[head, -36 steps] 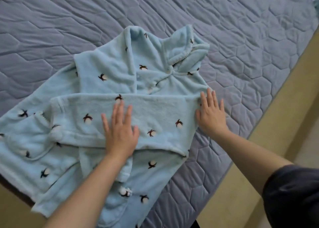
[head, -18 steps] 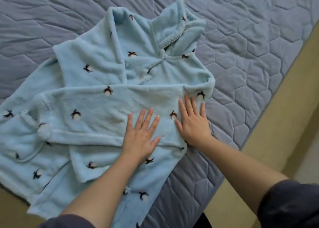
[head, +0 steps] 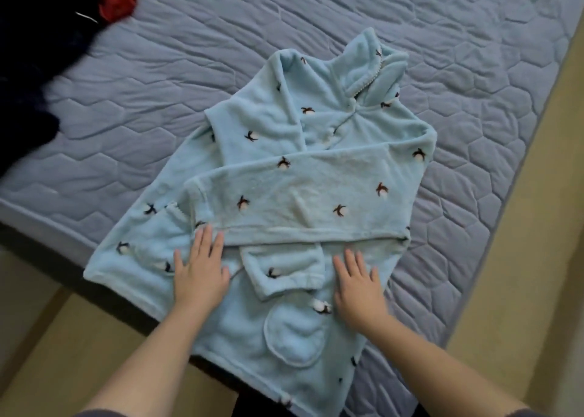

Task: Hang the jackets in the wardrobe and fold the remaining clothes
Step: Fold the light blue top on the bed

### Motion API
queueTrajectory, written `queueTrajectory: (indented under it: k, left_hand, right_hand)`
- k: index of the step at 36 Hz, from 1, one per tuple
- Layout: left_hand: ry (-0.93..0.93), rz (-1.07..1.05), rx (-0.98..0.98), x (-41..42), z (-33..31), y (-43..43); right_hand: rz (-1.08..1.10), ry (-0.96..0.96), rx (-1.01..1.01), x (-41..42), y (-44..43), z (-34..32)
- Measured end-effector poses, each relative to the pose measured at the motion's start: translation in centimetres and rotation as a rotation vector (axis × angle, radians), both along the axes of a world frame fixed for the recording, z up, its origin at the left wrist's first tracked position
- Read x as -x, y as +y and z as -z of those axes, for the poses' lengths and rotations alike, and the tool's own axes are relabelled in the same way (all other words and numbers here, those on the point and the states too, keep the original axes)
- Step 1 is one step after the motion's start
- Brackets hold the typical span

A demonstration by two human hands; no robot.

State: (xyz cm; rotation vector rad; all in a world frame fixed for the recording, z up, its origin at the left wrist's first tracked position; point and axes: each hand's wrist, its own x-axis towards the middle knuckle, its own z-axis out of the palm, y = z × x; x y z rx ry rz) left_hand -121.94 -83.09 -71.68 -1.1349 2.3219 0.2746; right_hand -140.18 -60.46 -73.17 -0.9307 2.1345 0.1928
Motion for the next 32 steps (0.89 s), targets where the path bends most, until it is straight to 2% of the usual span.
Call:
queueTrajectory:
  k: [2, 5, 9, 14, 16, 21, 25, 28, 32]
  left_hand:
    - [-0.039, 0.022, -0.027, -2.4, -0.5, -1.0]
    - [-0.104, -0.056, -0.084, -6.6, -1.1, -3.3]
    - [-0.191, -0.120, -0.168, -11.1, -1.9, -6.6]
    - [-0.174, -0.229, -0.139, -13.4, -3.0, -8.9]
    - [-0.112, -0.350, -0.094, -14.0, -2.8, -9.8]
    - [0.181, -0.731, -0.098, -15.1, -0.8, -12.7]
    - [0.345, -0.880, -0.191, -16.8, 1.2, -13.9]
    - [0.525, -1.004, -0.266, -17.9, 2.5, -14.7]
    - [0.762, -1.226, -0.528, -18.8, 3.3, -14.9]
  right_hand:
    - [0.176, -0.014, -0.028, -2.6, 0.4, -0.7]
    - [0.393, -0.029, -0.071, -6.6, 1.0, -1.9]
    - [0.505, -0.059, -0.058, -11.1, 1.6, -3.1]
    - [0.681, -0.098, -0.033, -14.7, 3.2, -4.0]
    - [0.831, -0.055, -0.003, -15.7, 4.2, -4.0]
    - [1.431, 0.070, 0.026, -18.7, 6.2, -2.7]
    - [1.512, 0.013, 0.074, -20.8, 8.0, -0.9]
    - [1.646, -0.075, 0.230, -22.4, 9.0, 0.6]
    - [1.833, -0.229, 0.442, -24.5, 9.9, 1.7]
